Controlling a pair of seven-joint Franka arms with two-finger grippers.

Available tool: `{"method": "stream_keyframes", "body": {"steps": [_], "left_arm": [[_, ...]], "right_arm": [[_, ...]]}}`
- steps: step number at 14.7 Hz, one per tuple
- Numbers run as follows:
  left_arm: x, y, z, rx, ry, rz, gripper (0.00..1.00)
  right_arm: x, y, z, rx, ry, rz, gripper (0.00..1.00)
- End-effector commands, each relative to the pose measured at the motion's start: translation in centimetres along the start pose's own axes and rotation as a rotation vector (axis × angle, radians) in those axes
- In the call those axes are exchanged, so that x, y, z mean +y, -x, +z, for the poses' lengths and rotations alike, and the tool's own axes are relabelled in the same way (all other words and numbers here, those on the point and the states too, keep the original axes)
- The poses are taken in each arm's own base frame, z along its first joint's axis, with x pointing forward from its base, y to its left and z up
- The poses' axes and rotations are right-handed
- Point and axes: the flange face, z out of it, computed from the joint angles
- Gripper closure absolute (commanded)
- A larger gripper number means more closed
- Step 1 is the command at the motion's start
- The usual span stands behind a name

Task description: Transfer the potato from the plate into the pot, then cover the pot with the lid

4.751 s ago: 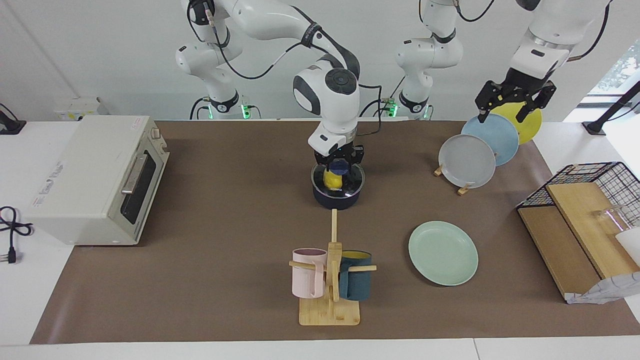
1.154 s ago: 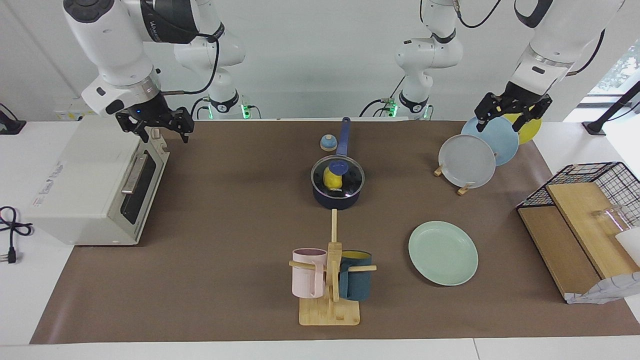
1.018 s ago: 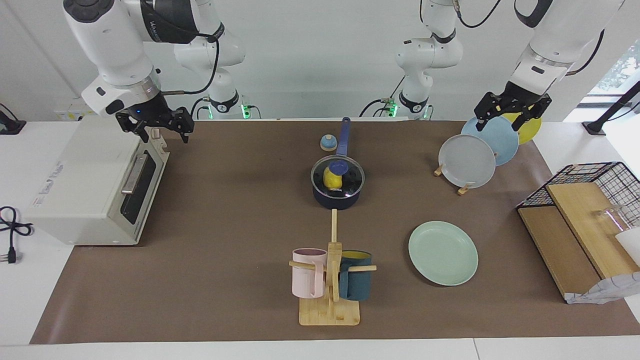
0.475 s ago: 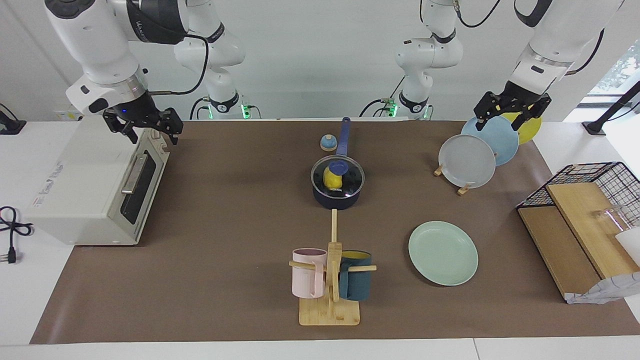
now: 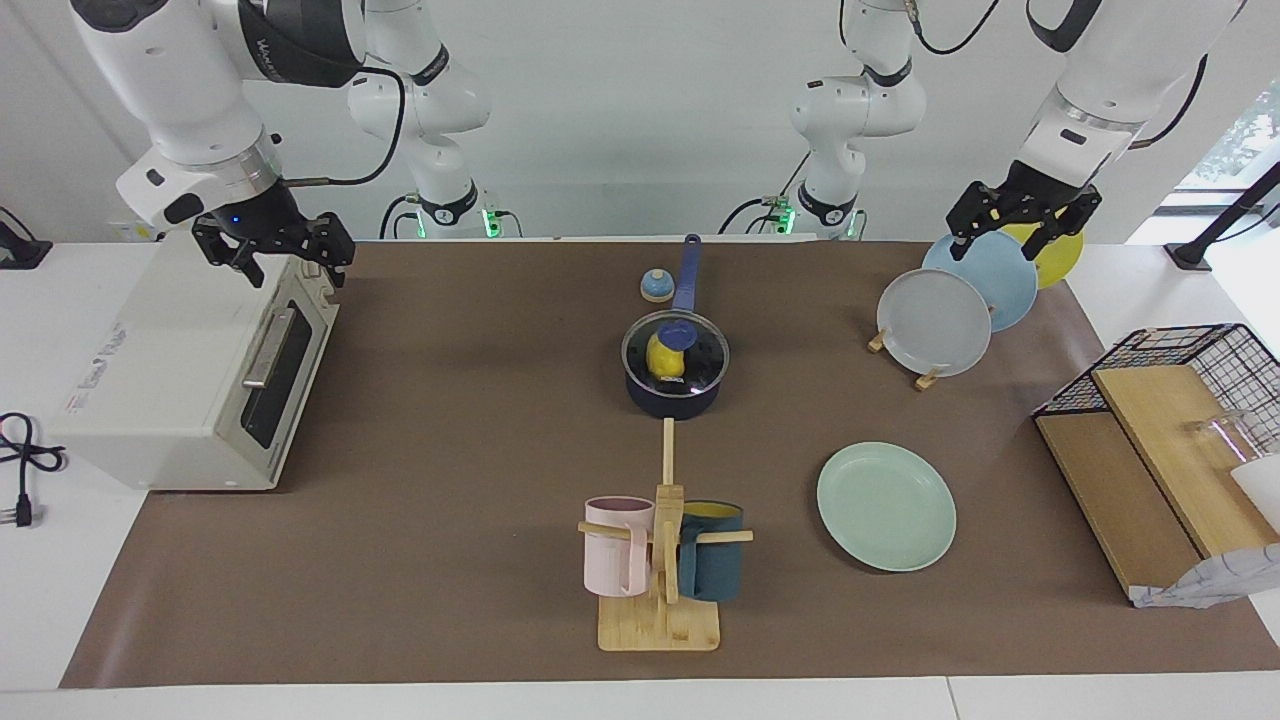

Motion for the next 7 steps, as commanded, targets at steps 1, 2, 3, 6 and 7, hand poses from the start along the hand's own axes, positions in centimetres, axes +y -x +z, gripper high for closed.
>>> {"method": "stream_keyframes", "body": {"steps": [1, 2, 3, 6, 7], "left_arm": [[0.00, 0.58, -0.48, -0.007, 0.003, 0.013, 0.00], [0.00, 0.56, -0.49, -0.005, 0.003, 0.013, 0.00], [0.00, 0.56, -0.49, -0.005, 0.003, 0.013, 0.00], [-0.24, 0.58, -0.48, -0.006, 0.003, 0.010, 0.00], [-0.32, 0.58, -0.49, -0.006, 0.003, 0.007, 0.00]], "right_arm": [[0.31, 0.66, 0.08, 0.006, -0.011, -0.027, 0.00], [0.21, 0.72, 0.15, 0.004, -0.012, -0.030, 0.00], [0.12, 0.72, 0.29, 0.001, -0.020, -0.030, 0.00], [0.00, 0.93, 0.48, -0.015, -0.031, -0.041, 0.00], [-0.10, 1.03, 0.59, -0.020, -0.039, -0.042, 0.00]]}}
